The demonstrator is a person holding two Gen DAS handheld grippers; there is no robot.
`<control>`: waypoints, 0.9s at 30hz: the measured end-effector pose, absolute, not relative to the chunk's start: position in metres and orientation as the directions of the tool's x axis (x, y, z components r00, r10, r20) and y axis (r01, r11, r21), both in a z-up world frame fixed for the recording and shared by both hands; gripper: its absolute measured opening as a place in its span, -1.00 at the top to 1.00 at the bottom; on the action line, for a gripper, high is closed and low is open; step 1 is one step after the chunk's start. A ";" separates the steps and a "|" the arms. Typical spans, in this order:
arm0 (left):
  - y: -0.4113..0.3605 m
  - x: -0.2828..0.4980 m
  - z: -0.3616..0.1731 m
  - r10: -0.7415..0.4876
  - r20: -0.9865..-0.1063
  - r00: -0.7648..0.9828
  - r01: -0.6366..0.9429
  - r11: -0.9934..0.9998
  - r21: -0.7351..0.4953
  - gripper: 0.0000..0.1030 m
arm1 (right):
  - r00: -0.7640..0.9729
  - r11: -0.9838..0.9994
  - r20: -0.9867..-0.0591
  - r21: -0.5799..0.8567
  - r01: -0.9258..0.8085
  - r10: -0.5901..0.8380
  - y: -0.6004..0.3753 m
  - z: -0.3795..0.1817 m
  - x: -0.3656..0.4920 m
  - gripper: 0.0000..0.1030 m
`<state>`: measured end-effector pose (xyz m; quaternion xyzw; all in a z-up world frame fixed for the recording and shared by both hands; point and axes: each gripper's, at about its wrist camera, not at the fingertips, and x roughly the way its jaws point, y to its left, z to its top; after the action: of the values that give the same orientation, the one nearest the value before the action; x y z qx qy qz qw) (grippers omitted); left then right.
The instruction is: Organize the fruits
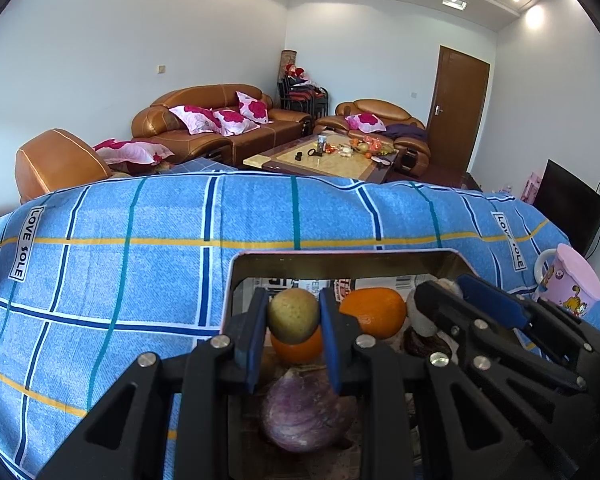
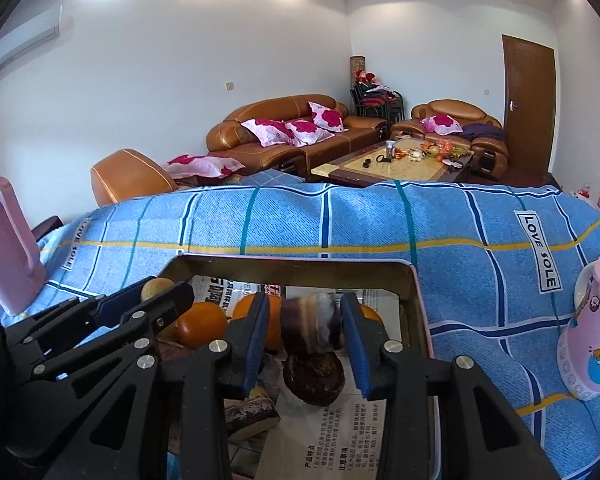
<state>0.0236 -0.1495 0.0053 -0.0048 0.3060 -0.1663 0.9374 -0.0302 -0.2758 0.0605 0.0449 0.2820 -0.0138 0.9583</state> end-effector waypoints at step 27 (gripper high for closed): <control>-0.135 -0.032 0.026 -0.153 -0.360 0.920 0.178 0.983 0.038 -1.00 | 0.967 0.967 -0.214 0.180 0.180 -0.140 -0.294 0.091 -0.093 -0.26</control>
<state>-0.0318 -0.1350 0.0260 0.0348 0.1810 -0.0845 0.9792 -0.0929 -0.2941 0.0915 0.0995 0.1000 -0.0811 0.9867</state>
